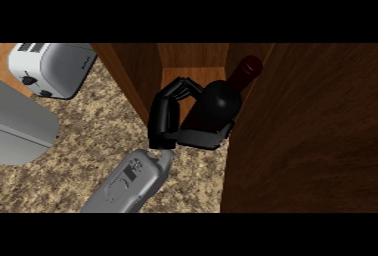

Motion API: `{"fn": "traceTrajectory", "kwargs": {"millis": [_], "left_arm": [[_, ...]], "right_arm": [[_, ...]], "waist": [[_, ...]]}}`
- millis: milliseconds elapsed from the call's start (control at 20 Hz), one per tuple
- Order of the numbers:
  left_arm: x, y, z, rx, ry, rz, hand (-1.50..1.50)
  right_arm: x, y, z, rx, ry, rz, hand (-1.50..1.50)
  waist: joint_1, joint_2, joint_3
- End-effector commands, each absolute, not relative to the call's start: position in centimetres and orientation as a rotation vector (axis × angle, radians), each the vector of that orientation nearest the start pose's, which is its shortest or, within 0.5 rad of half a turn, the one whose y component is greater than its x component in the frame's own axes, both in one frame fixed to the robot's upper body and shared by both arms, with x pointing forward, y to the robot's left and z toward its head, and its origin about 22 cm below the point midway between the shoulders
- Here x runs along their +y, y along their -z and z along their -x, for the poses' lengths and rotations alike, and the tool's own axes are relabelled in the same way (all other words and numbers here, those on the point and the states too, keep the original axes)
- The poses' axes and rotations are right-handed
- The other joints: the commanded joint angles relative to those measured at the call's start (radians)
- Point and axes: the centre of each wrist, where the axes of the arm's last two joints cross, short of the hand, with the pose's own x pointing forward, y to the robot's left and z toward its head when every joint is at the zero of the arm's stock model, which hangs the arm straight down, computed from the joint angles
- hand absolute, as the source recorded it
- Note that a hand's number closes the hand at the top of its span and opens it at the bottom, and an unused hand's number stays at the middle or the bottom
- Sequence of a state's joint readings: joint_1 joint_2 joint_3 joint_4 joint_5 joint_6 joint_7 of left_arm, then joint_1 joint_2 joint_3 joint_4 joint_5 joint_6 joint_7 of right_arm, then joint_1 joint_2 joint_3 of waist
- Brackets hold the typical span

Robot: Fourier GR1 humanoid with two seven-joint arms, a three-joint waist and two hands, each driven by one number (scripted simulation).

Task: Pick up the wine, place it into the cabinet and close the cabinet

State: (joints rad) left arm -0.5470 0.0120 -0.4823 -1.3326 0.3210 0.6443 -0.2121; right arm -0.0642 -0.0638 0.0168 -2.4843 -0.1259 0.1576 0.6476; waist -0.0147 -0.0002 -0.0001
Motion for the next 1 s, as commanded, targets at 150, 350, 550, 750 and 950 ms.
{"fn": "traceTrajectory", "kwargs": {"millis": [150, 350, 550, 750, 950], "left_arm": [[5.6, -5.3, -31.5, -1.91, -0.014, 0.048, 1.5], [6.3, -3.2, -32.2, -1.922, -0.031, 0.027, 1.5], [6.9, -3.8, -33.2, -1.934, -0.071, 0.032, 1.5], [6.0, -3.5, -33.0, -1.926, -0.089, 0.008, 1.5], [7.4, -4.0, -34.7, -1.91, -0.096, 0.002, 1.5]], "right_arm": [[-21.6, -20.8, -13.5, -1.941, -0.251, -0.209, -1.5], [-22.6, -20.8, -13.7, -1.927, -0.292, -0.201, -1.5], [-22.4, -20.8, -14.1, -1.939, -0.275, -0.221, -1.5], [-21.6, -20.7, -12.7, -1.937, -0.241, -0.224, -1.5], [-22.1, -20.5, -11.4, -1.937, -0.257, -0.232, -1.5]], "waist": [[0.004, 0.0, 0.0], [0.001, 0.002, 0.0], [0.003, 0.001, 0.0], [-0.002, 0.001, 0.0], [-0.002, -0.001, 0.0]]}}
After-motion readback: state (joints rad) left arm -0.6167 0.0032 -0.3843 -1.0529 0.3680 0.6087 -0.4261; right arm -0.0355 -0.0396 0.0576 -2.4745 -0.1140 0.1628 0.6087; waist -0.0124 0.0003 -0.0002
